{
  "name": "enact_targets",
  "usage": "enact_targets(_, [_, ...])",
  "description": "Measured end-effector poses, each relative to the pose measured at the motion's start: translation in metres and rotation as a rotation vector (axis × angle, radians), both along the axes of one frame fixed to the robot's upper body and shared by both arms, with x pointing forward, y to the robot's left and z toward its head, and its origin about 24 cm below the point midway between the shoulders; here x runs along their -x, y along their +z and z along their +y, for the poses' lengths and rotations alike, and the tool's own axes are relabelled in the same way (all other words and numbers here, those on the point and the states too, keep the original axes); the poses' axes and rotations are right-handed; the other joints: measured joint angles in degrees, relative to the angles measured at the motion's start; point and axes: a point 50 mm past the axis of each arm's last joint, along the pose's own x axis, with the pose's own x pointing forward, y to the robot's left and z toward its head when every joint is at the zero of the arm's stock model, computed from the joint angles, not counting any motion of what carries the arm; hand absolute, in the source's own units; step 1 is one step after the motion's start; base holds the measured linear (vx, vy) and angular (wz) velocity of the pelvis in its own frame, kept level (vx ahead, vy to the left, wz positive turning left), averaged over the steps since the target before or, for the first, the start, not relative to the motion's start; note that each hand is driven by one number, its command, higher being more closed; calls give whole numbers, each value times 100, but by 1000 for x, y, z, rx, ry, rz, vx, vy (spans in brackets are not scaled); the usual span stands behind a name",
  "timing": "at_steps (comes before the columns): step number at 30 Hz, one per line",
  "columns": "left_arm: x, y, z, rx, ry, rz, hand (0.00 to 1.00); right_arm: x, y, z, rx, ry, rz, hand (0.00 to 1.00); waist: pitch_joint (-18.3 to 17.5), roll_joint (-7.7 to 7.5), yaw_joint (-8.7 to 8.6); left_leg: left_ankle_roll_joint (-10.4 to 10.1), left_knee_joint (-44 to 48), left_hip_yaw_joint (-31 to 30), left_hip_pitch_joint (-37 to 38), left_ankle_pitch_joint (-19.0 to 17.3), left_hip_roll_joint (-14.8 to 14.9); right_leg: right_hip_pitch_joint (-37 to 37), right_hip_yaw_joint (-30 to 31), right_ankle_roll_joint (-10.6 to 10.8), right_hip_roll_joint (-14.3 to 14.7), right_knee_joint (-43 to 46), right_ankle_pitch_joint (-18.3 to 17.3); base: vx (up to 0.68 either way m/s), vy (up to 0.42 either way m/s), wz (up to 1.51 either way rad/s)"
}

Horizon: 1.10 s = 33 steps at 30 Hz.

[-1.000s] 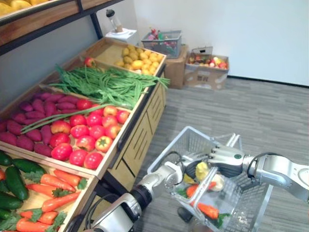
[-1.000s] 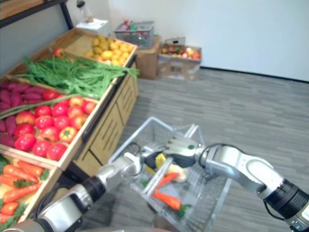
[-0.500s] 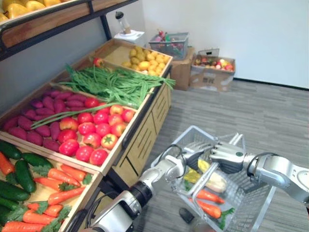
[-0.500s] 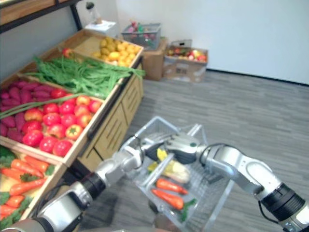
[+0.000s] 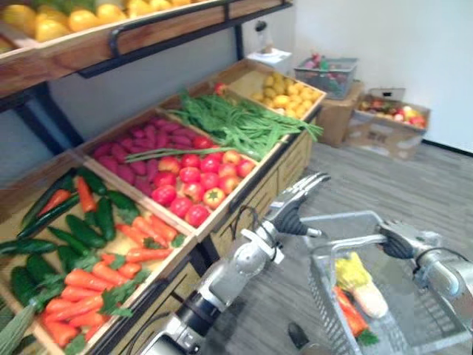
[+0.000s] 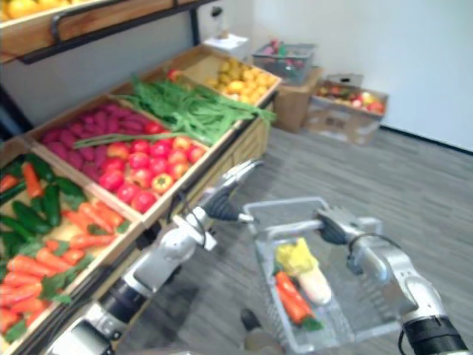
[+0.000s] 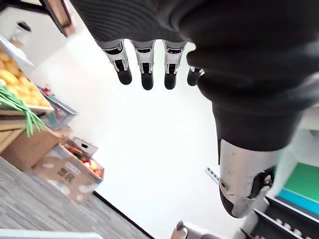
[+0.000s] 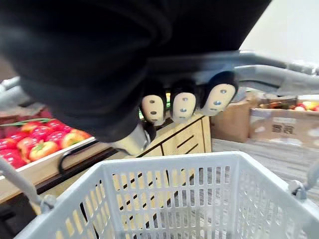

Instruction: Pick vegetable in the basket

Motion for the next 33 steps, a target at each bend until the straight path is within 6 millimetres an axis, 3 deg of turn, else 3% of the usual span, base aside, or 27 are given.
enact_targets(2, [4, 5, 10, 54, 35, -5, 0, 11, -10, -16, -3, -103, 8, 100, -3, -21, 60, 55, -137, -350, -150, 132, -89, 70, -313, -31, -115, -32, -18, -5, -33, 94])
enact_targets(6, [12, 10, 46, 194, 132, 28, 0, 47, -56, -51, -92, -407, 122, 100, -20, -165, 146, 166, -616, -1261, -364, 526, -298, 359, -1165, -135, -383, -154, -92, 2, -36, 103])
enact_targets(9, [17, 7, 69, 253, 226, 47, 0, 70, -91, -50, -286, -624, 152, 100, -44, -225, 238, 234, -998, -1655, -433, 764, -436, 470, -1554, -161, -497, -222, -126, -17, -24, 84])
enact_targets(11, [25, -3, 101, 299, 394, 70, 0, 92, -126, -34, -452, -769, 214, 100, -38, -247, 263, 269, -1519, -2217, -447, 1093, -669, 608, -2013, -197, -630, -282, -213, -14, 3, 99])
enact_targets(17, [45, -24, 163, 458, 793, 111, 0, 146, -167, -31, -568, -1133, 275, 100, -62, -252, 559, 349, -1988, -3198, -655, 1464, -884, 877, -2917, -118, -819, -275, -366, 0, 5, 87])
enact_targets(19, [64, -43, 196, 476, 1029, 146, 0, 170, -179, -26, -616, -1301, 267, 100, -104, -326, 610, 369, -1990, -3563, -746, 1518, -916, 990, -3303, -106, -873, -161, -484, 39, -8, 81])
enact_targets(24, [87, -74, 231, 455, 1303, 217, 0, 190, -193, -1, -712, -1424, 272, 100, -218, -536, 706, 369, -1989, -3744, -877, 1557, -914, 1012, -3543, -116, -880, -153, -526, 7, -3, 25])
enact_targets(28, [117, -113, 255, 413, 1556, 360, 0, 204, -202, 19, -758, -1490, 292, 100, -257, -563, 726, 381, -1989, -3853, -909, 1554, -923, 1076, -3720, -117, -904, -93, -617, -4, 2, 22])
enact_targets(31, [158, -160, 271, 398, 1773, 579, 0, 209, -204, 24, -774, -1527, 289, 100, -294, -522, 726, 378, -1990, -3938, -942, 1564, -918, 1085, -3820, -144, -902, -82, -707, -11, -4, 13])
enact_targets(33, [193, -192, 269, 408, 1901, 773, 0, 212, -204, 25, -779, -1549, 282, 100, -323, -480, 728, 380, -1991, -3939, -944, 1561, -918, 1091, -3836, -159, -902, -92, -721, 0, -2, 2])
